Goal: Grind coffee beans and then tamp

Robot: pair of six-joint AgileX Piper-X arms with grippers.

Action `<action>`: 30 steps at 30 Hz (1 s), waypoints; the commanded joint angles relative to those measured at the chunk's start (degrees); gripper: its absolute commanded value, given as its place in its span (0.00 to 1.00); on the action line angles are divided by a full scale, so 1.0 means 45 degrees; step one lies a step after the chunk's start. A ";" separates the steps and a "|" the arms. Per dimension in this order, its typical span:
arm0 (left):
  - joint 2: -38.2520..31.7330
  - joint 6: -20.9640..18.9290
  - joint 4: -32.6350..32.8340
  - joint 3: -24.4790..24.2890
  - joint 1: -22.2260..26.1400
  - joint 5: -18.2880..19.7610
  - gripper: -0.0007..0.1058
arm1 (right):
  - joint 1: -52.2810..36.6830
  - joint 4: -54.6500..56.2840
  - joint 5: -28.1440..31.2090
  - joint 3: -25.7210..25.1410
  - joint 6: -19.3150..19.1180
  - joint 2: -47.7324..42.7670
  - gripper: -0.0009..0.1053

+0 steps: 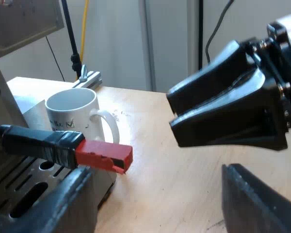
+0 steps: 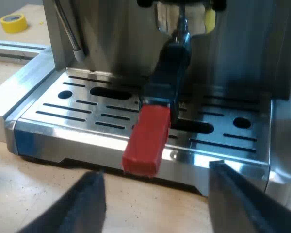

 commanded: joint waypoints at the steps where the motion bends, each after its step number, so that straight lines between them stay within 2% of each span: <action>1: -0.0202 -0.0147 0.0000 -0.0042 -0.0007 0.0088 0.55 | -0.0008 0.1099 0.0093 -0.0671 0.0654 -0.0060 0.50; 3: -0.0200 -0.0147 0.0000 -0.0042 -0.0007 0.0088 0.55 | -0.0043 0.1298 0.0093 -0.0821 0.0784 -0.0060 0.50; 4: -0.0200 -0.0147 0.0094 -0.0042 -0.0007 0.0088 0.55 | -0.0265 0.2336 -0.0125 -0.1224 0.1403 -0.0032 0.50; 5: -0.0200 -0.0147 0.0184 -0.0042 -0.0007 0.0088 0.55 | -0.0333 0.2523 -0.0274 -0.1329 0.1574 -0.0027 0.50; 7: -0.0200 -0.0147 0.0652 -0.0042 -0.0007 0.0088 0.55 | -0.0972 0.3375 -0.1115 -0.1716 0.2203 0.0086 0.50; 10: -0.0200 -0.0147 0.0887 -0.0042 -0.0007 0.0088 0.55 | -0.1921 0.4040 -0.2064 -0.2175 0.2581 0.0454 0.50; 16: -0.0200 -0.0147 0.0882 -0.0042 -0.0007 0.0088 0.55 | -0.3130 0.5060 -0.3717 -0.3610 0.2591 0.1776 0.50; 19: -0.0200 -0.0147 0.0999 -0.0042 -0.0007 0.0088 0.55 | -0.3138 0.5041 -0.3643 -0.4117 0.2591 0.2337 0.50; 30: -0.0200 -0.0121 0.1192 -0.0042 -0.0007 0.0088 0.55 | -0.3749 0.4902 -0.4855 -0.4380 0.2591 0.3360 0.50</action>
